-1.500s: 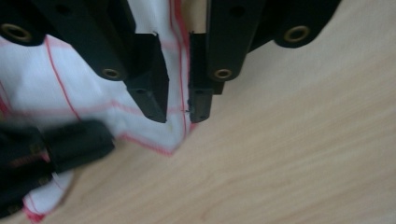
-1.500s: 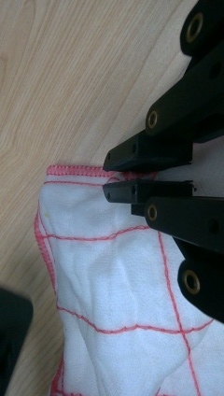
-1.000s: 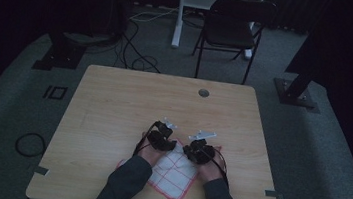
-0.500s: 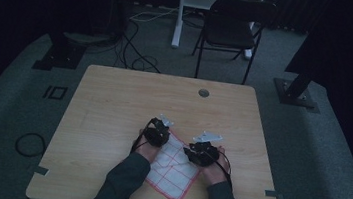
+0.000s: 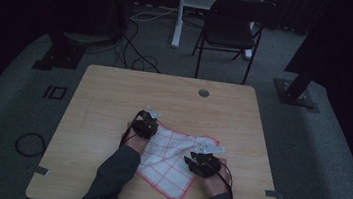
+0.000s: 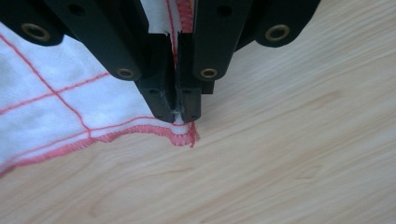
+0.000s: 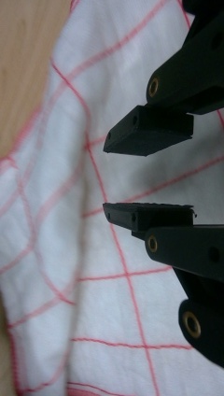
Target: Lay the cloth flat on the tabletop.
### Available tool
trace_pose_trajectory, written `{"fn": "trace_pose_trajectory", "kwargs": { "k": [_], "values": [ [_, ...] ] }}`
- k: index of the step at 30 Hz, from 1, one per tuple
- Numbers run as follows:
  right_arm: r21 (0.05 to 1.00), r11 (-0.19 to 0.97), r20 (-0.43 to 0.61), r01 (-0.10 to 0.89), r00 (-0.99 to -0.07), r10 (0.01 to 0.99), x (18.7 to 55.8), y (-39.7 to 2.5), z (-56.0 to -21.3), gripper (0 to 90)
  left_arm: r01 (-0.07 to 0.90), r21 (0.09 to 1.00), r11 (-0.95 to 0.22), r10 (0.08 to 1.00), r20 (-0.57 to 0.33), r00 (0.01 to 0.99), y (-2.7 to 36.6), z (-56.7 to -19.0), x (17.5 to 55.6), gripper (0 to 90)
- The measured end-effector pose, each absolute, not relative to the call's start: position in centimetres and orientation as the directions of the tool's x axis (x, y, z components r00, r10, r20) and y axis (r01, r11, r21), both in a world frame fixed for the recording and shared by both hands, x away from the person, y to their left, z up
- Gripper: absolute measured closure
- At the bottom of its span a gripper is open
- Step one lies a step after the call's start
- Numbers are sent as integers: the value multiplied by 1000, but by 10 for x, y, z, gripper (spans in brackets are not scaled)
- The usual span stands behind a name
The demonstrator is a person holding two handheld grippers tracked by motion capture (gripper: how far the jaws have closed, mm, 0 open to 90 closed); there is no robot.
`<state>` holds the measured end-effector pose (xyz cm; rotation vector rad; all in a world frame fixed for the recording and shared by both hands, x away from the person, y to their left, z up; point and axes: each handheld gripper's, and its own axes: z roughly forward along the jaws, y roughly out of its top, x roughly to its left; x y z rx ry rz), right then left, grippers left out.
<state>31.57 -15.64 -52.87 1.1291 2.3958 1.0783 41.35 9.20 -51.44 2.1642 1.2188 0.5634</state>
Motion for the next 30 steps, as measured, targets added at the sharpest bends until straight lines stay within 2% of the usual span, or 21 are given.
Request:
{"fn": "trace_pose_trajectory", "kwargs": {
  "k": [23, 30],
  "values": [
    [690, 508, 3, 515, -704, 710, 311, -147, -537, 616, 656, 659, -367, 908, 100, 407, 144, -518, 434, 858],
    [689, 508, 5, 517, -704, 710, 314, -151, -537, 619, 668, 666, -331, 926, 95, 365, 161, -513, 435, 817]
  ]
}}
